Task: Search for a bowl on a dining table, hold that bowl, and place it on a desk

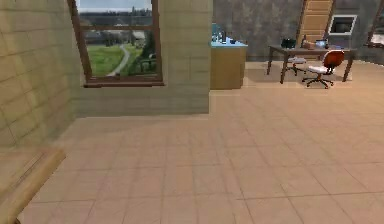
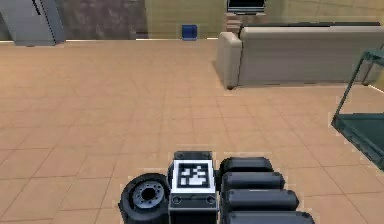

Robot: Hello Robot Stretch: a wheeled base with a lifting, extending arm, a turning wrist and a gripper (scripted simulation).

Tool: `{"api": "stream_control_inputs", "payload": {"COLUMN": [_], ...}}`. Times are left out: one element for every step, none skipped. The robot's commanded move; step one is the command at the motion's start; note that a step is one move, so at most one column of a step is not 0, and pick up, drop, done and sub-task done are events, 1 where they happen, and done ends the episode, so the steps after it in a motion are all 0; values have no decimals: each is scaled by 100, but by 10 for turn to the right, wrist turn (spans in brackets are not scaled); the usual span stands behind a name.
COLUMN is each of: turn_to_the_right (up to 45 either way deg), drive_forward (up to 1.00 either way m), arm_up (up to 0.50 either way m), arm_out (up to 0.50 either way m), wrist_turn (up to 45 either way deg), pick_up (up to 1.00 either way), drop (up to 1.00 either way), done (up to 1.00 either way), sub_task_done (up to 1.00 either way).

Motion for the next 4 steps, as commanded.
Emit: {"api": "stream_control_inputs", "payload": {"turn_to_the_right": [450, 450, -450, -450], "drive_forward": [0, 0, 0, 0], "arm_up": [0, 0, 0, 0], "arm_out": [0, 0, 0, 0], "wrist_turn": [0, 0, 0, 0], "pick_up": [0, 0, 0, 0], "drop": [0, 0, 0, 0], "done": [0, 0, 0, 0], "sub_task_done": [0, 0, 0, 0]}}
